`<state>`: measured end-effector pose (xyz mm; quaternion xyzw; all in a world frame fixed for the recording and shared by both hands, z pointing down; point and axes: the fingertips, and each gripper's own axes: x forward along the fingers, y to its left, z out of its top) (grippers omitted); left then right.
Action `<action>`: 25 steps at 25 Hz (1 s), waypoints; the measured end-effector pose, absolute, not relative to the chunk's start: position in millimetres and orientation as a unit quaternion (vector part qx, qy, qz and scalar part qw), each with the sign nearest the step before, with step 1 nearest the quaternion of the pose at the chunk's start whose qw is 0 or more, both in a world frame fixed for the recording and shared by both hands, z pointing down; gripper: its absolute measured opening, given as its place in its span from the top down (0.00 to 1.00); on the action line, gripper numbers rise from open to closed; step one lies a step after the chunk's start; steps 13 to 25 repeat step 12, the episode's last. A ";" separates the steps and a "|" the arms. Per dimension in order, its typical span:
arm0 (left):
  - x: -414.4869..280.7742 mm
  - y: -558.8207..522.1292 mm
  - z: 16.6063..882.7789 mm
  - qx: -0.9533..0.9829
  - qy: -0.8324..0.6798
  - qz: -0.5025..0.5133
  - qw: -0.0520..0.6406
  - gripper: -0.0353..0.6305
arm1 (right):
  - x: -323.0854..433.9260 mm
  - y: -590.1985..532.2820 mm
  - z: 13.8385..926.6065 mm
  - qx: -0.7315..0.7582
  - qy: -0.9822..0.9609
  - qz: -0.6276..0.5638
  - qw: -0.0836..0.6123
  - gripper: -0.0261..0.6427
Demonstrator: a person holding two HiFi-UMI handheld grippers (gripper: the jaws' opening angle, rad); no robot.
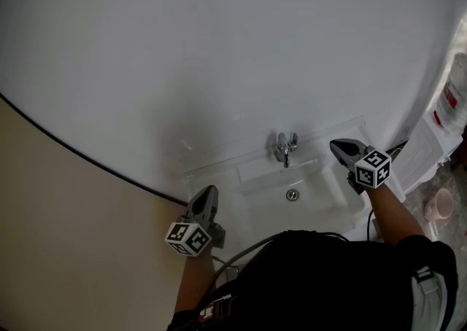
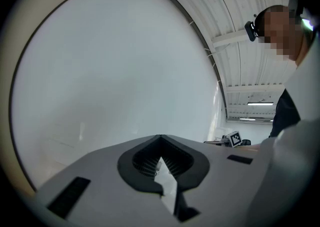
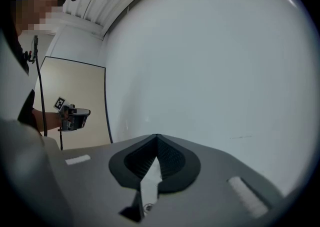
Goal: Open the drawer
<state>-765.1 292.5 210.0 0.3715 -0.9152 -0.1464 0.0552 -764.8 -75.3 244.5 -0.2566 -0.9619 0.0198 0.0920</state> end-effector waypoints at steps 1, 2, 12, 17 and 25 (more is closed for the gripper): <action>-765.3 293.3 211.5 0.371 -0.915 -0.146 0.055 0.95 | -765.1 -74.0 245.7 -0.258 -0.962 0.018 0.092 0.97; -765.3 294.0 212.8 0.372 -0.915 -0.146 0.055 0.95 | -765.2 -72.9 246.6 -0.258 -0.961 0.017 0.093 0.97; -767.6 295.5 210.0 0.371 -0.915 -0.144 0.059 0.95 | -770.2 -69.4 242.1 -0.263 -0.960 0.014 0.095 0.97; -767.6 295.5 210.0 0.371 -0.915 -0.144 0.059 0.95 | -770.2 -69.4 242.1 -0.263 -0.960 0.014 0.095 0.97; -767.6 295.5 210.0 0.371 -0.915 -0.144 0.059 0.95 | -770.2 -69.4 242.1 -0.263 -0.960 0.014 0.095 0.97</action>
